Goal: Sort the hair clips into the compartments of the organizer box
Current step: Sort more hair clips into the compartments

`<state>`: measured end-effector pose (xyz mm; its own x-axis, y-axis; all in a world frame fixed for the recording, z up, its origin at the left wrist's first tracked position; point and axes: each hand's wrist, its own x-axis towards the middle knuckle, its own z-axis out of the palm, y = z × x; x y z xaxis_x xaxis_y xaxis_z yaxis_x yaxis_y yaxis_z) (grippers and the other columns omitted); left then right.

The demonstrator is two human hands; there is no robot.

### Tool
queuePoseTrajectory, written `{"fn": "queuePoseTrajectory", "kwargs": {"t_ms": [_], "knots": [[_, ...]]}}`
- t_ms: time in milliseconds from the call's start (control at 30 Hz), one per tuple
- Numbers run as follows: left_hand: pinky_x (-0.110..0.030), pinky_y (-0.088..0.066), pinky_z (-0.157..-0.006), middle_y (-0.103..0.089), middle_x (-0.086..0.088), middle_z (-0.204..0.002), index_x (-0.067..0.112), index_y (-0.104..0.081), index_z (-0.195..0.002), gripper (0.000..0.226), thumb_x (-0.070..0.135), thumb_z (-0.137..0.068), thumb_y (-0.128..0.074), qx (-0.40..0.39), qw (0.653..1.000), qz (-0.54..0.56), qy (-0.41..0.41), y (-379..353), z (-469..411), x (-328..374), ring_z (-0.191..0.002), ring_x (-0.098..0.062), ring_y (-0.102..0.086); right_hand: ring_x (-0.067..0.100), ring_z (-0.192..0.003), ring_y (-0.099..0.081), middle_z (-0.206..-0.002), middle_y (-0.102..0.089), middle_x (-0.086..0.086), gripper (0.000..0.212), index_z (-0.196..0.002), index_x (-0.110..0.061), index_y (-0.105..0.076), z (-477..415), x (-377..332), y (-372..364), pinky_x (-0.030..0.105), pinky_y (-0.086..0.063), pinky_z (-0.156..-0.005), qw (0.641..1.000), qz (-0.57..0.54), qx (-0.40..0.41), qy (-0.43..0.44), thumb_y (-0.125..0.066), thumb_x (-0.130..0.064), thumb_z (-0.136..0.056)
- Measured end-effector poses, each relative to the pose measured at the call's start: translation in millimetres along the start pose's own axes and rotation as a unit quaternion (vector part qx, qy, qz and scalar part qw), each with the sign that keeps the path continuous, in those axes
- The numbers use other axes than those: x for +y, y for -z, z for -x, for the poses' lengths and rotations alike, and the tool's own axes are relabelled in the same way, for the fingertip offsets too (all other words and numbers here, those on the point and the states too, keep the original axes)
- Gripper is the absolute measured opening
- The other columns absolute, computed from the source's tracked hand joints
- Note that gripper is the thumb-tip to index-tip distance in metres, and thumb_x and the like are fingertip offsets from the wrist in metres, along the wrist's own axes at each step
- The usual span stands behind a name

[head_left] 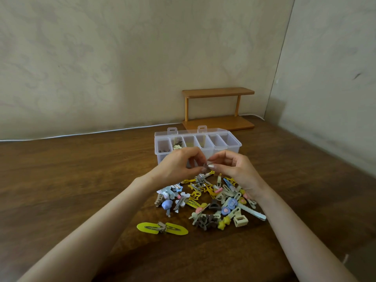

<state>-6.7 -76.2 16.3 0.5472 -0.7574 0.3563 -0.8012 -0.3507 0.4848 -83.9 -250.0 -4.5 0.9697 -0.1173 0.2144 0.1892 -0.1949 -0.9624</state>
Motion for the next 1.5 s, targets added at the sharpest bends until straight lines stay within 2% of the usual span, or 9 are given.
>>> {"fn": "queuePoseTrajectory", "kwargs": {"t_ms": [200, 333, 600, 767, 1033, 1233, 1367, 1433, 1500], "knots": [[-0.016, -0.042, -0.063, -0.058, 0.012, -0.082, 0.022, -0.058, -0.088, 0.011, 0.021, -0.082, -0.067, 0.151, 0.985, 0.004, 0.082, 11.2, -14.4, -24.4, -0.073, -0.002, -0.053, 0.004, -0.074, -0.063, -0.082, -0.067, -0.003, 0.008, -0.087, -0.016, -0.067, 0.9, 0.6, 2.4, 0.019, -0.049, -0.069, 0.999, 0.049, 0.001, 0.006, -0.068, -0.009, -0.083], [-0.026, -0.046, -0.071, -0.061, 0.009, -0.084, 0.024, -0.058, -0.087, 0.011, 0.027, -0.082, -0.067, 0.175, 0.978, -0.031, 0.11, 8.7, -36.2, -43.4, -0.07, -0.001, -0.052, 0.014, -0.077, -0.062, -0.082, -0.067, 0.001, 0.004, -0.085, -0.017, -0.068, -0.6, 3.0, 2.6, 0.027, -0.051, -0.074, 0.997, 0.071, 0.0, 0.01, -0.067, -0.012, -0.084], [-0.028, -0.049, -0.074, -0.064, 0.003, -0.1, 0.017, -0.061, -0.102, 0.02, 0.028, -0.086, -0.062, 0.176, 0.976, -0.048, 0.122, 8.4, -47.2, -52.1, -0.076, -0.007, -0.054, 0.013, -0.079, -0.062, -0.083, -0.068, 0.001, 0.004, -0.085, -0.015, -0.069, 0.6, 0.9, 7.7, 0.024, -0.052, -0.074, 0.996, 0.081, -0.02, 0.017, -0.07, -0.013, -0.082], [-0.036, -0.052, -0.081, -0.063, 0.009, -0.094, 0.02, -0.062, -0.099, 0.013, 0.023, -0.086, -0.062, 0.17, 0.978, -0.064, 0.1, 12.0, -24.0, -47.5, -0.083, -0.011, -0.057, 0.008, -0.079, -0.063, -0.085, -0.068, -0.001, 0.006, -0.087, -0.014, -0.069, 5.0, -8.6, 14.9, 0.02, -0.051, -0.072, 0.985, 0.118, -0.128, -0.006, -0.07, -0.014, -0.081], [-0.018, -0.047, -0.07, -0.061, 0.009, -0.095, 0.021, -0.061, -0.097, 0.01, 0.018, -0.087, -0.06, 0.139, 0.988, -0.064, 0.029, 1.0, 15.7, -21.6, -0.083, -0.004, -0.056, 0.007, -0.082, -0.052, -0.095, -0.059, -0.007, 0.021, -0.088, -0.029, -0.069, 9.5, -10.6, 13.9, 0.025, -0.046, -0.074, 0.927, 0.263, -0.261, -0.062, -0.079, -0.02, -0.072], [-0.019, -0.048, -0.068, -0.063, 0.005, -0.093, 0.016, -0.063, -0.095, 0.009, 0.013, -0.086, -0.061, 0.151, 0.987, -0.058, -0.009, -10.0, 22.9, -18.5, -0.083, -0.007, -0.055, 0.012, -0.085, -0.057, -0.091, -0.059, -0.01, 0.014, -0.079, -0.029, -0.068, 9.0, -9.5, 8.5, 0.029, -0.05, -0.075, 0.921, 0.305, -0.237, -0.044, -0.077, -0.02, -0.075], [-0.011, -0.043, -0.067, -0.062, 0.007, -0.093, 0.018, -0.062, -0.094, 0.01, 0.012, -0.087, -0.06, 0.159, 0.985, -0.06, -0.012, -17.6, 27.1, -23.2, -0.081, 0.0, -0.053, 0.006, -0.077, -0.057, -0.088, -0.063, -0.006, 0.01, -0.077, -0.025, -0.068, 7.2, -7.3, 7.2, 0.026, -0.049, -0.07, 0.93, 0.298, -0.211, -0.034, -0.076, -0.019, -0.077], [-0.007, -0.042, -0.07, -0.059, 0.01, -0.093, 0.017, -0.062, -0.094, 0.012, 0.009, -0.087, -0.059, 0.174, 0.983, -0.053, -0.014, -21.4, 29.9, -24.2, -0.081, 0.003, -0.052, 0.0, -0.074, -0.058, -0.086, -0.063, -0.006, 0.008, -0.078, -0.022, -0.068, 6.3, -6.1, 7.9, 0.019, -0.047, -0.067, 0.943, 0.278, -0.181, -0.029, -0.075, -0.018, -0.078], [-0.005, -0.041, -0.07, -0.056, 0.012, -0.093, 0.017, -0.062, -0.094, 0.013, 0.007, -0.087, -0.058, 0.183, 0.982, -0.054, -0.012, -23.5, 32.2, -24.8, -0.082, 0.003, -0.051, 0.006, -0.079, -0.063, -0.086, -0.066, 0.0, 0.006, -0.079, -0.019, -0.068, 4.4, -3.7, 7.8, 0.023, -0.053, -0.072, 0.966, 0.22, -0.134, -0.017, -0.074, -0.016, -0.079]]}}
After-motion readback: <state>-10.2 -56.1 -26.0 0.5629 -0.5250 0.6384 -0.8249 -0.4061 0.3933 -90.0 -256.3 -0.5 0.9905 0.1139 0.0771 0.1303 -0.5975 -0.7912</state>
